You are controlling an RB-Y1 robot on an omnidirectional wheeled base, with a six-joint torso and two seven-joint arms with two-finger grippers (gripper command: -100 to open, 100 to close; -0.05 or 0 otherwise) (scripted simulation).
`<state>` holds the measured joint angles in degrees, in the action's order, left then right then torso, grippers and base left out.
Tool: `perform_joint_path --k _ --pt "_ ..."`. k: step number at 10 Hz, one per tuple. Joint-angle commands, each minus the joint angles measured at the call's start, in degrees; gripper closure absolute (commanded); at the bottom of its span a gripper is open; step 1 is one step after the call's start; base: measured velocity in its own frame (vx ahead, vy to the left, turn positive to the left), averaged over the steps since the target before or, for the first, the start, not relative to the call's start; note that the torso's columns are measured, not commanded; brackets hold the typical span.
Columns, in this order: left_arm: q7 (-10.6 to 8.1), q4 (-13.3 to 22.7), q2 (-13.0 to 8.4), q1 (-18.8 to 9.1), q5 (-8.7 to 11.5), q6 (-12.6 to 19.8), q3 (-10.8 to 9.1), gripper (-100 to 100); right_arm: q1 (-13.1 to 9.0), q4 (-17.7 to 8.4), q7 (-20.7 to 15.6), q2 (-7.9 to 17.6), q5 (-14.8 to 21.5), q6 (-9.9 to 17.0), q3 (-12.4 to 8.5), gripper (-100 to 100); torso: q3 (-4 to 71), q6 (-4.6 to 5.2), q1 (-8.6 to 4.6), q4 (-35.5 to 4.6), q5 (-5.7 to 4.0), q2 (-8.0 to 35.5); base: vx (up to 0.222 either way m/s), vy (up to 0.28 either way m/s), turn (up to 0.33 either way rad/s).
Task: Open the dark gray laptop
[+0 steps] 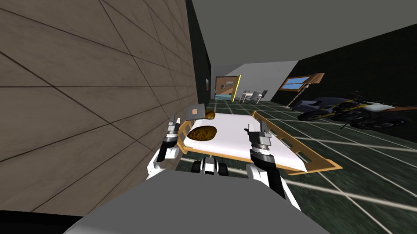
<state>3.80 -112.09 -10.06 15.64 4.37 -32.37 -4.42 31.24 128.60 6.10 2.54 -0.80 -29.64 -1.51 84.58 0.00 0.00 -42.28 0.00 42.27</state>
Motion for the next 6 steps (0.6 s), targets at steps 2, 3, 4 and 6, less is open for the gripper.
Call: perform_joint_path --k 2,3,4,6 --pt "0.46 6.02 -0.67 -4.2 0.54 -1.35 -0.89 -100 0.0 0.0 0.0 0.0 0.0 0.0 0.0 0 0.0 0.01 -0.01 0.0 0.0 0.0 0.014 0.02 -0.059" --pt "0.46 6.73 -0.67 -4.2 0.54 -1.35 -0.89 -100 0.0 0.0 0.0 0.0 0.0 0.0 0.0 0 0.01 0.01 0.02 0.0 0.0 -0.02 0.013 0.024 -0.03" --pt "0.7 9.01 -0.9 -5.9 0.73 -1.83 -1.19 -100 0.0 0.0 0.0 0.0 0.0 0.0 0.0 0 0.0 -0.02 0.01 0.0 0.01 0.01 0.012 0.022 -0.039" --pt "0.94 11.53 -1.17 -7.63 0.91 -2.3 -1.49 -100 0.0 0.0 0.0 0.0 0.0 0.0 0.0 0 -0.02 -0.01 -0.02 -0.01 -0.01 0.03 0.01 0.017 -0.04"
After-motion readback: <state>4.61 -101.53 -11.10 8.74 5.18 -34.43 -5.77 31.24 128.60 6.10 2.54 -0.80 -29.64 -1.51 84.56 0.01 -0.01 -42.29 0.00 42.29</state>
